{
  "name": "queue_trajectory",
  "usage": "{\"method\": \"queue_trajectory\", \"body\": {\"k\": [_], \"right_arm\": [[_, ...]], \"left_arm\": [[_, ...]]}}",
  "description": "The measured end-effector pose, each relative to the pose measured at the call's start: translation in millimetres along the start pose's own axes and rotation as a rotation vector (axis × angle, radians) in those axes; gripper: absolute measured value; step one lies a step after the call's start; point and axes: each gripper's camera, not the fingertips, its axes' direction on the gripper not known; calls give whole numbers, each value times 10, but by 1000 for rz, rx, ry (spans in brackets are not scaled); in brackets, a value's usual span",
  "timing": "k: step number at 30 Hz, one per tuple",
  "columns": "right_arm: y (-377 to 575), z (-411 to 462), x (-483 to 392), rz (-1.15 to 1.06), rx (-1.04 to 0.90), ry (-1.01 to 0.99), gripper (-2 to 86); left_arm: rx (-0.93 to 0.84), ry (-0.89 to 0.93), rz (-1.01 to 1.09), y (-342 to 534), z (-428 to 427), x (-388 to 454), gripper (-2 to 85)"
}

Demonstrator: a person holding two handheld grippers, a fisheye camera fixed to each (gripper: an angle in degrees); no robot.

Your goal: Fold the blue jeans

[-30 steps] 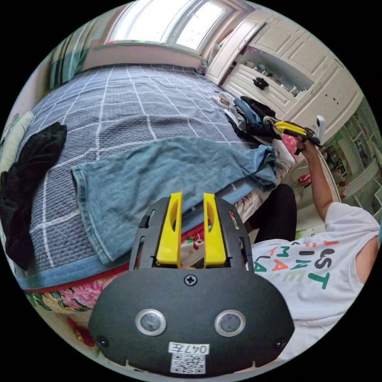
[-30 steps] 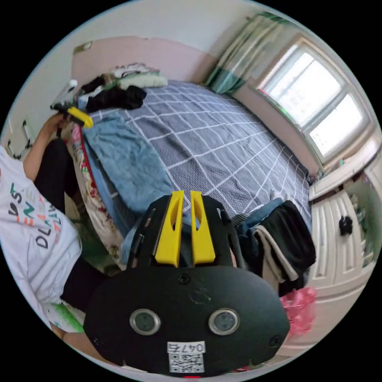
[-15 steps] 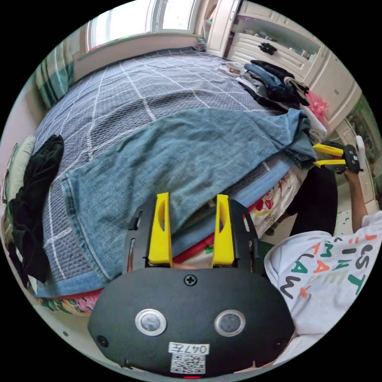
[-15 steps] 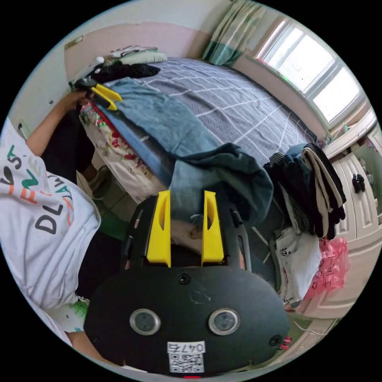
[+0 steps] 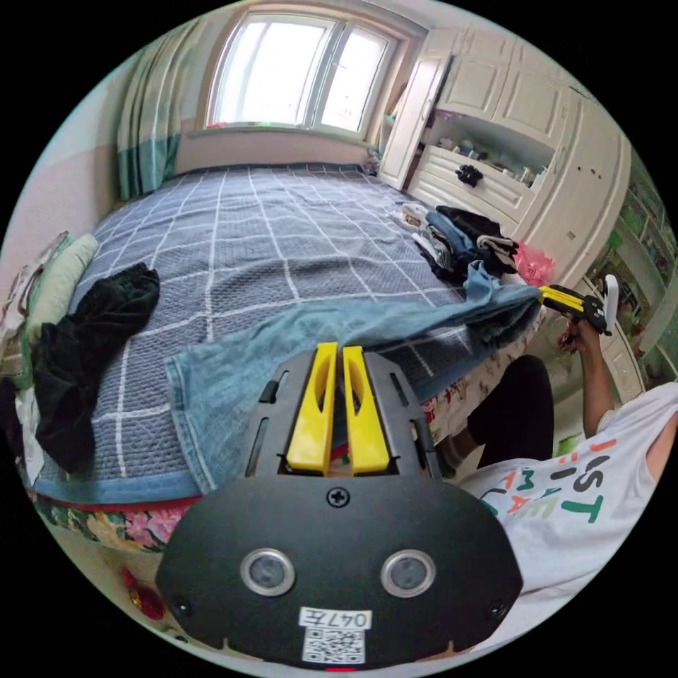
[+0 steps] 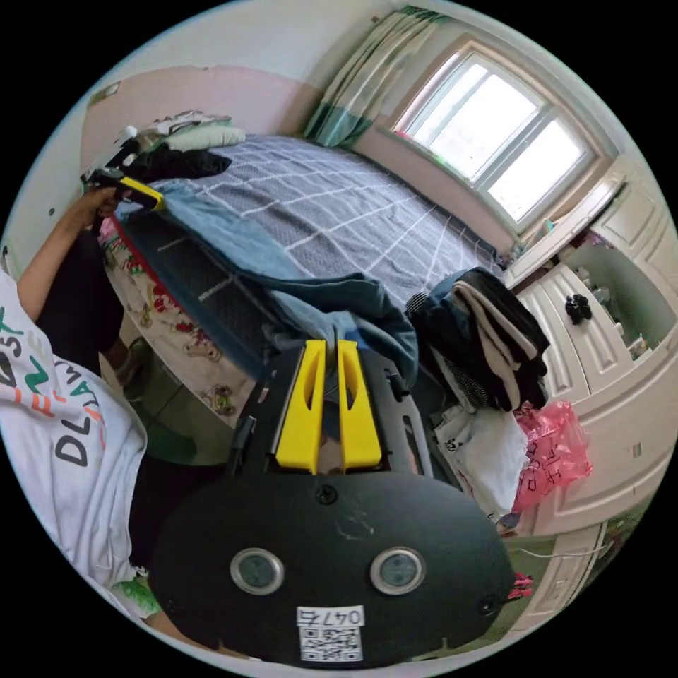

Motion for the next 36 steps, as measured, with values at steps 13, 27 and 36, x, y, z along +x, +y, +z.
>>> {"method": "queue_trajectory", "body": {"k": [13,27,36], "right_arm": [[-240,220,303,-167,61,-352,8],[368,559,-689,-164,-72,-409,128],[488,935,-1485,-309,-140,-139,48]], "left_arm": [[-149,-259,-134,-543,-989,-650,40],[-141,-47,-47,-410,-566,-476,99],[-170,-47,24,-360,-556,97,124]]}}
